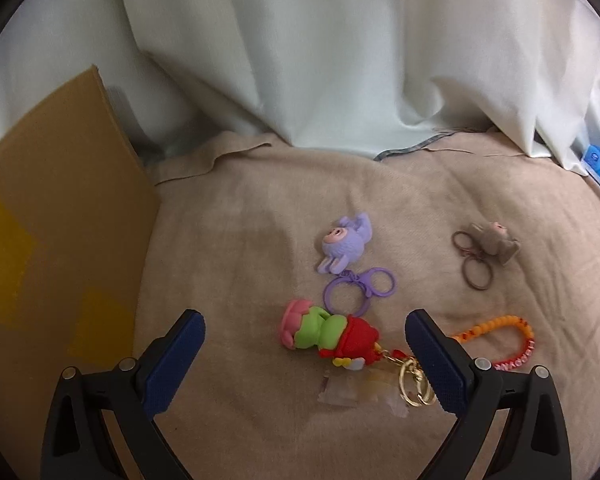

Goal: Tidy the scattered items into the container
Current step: 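Move both tools back toward the remaining keychains on the cloth, then grasp the green-red doll keychain with the left tool while the right tool grasps the pig keychain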

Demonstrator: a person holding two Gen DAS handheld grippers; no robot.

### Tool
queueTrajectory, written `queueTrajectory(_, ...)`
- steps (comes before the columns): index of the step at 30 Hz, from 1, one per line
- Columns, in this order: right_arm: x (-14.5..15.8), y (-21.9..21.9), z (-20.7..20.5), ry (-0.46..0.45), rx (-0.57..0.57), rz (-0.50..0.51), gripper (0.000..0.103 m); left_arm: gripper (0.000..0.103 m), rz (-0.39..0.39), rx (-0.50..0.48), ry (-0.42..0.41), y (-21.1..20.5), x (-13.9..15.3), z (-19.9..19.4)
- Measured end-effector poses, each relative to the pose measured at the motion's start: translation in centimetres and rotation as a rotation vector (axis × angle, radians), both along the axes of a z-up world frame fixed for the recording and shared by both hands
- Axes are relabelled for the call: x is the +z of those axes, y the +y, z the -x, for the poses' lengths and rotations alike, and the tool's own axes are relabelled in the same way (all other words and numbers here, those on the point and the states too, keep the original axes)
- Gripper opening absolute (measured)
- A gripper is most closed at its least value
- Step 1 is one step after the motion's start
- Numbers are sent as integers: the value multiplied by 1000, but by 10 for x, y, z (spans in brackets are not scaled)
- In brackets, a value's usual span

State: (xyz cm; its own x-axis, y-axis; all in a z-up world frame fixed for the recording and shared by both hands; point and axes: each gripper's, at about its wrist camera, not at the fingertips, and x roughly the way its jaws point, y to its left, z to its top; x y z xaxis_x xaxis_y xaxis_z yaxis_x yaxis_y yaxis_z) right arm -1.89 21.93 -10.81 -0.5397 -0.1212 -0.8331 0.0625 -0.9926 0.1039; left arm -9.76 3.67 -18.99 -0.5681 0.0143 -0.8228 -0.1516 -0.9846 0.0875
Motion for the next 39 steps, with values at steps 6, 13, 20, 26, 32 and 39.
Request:
queueTrajectory(6,-3,-1,6,-14,-1,1,96,101,24,-4,-16,2,-17,6)
queueTrajectory(13,-6,-2,9,-26,2,-2,96,86,52,-12,-20,5,-27,9)
queueTrajectory(20,-17,-6,16,-53,-3,16,96,60,30,-61,16,13,-25,3)
queueTrajectory(26,-24,-11,23,-49,-11,19,96,59,-12,-59,37,7,-20,-5)
queueTrajectory(32,-32,-17,42,-35,11,7,86,59,-46,-15,37,-10,5,-19)
queueTrajectory(39,-51,-14,61,-77,-15,30,71,59,-61,23,33,-25,16,-28)
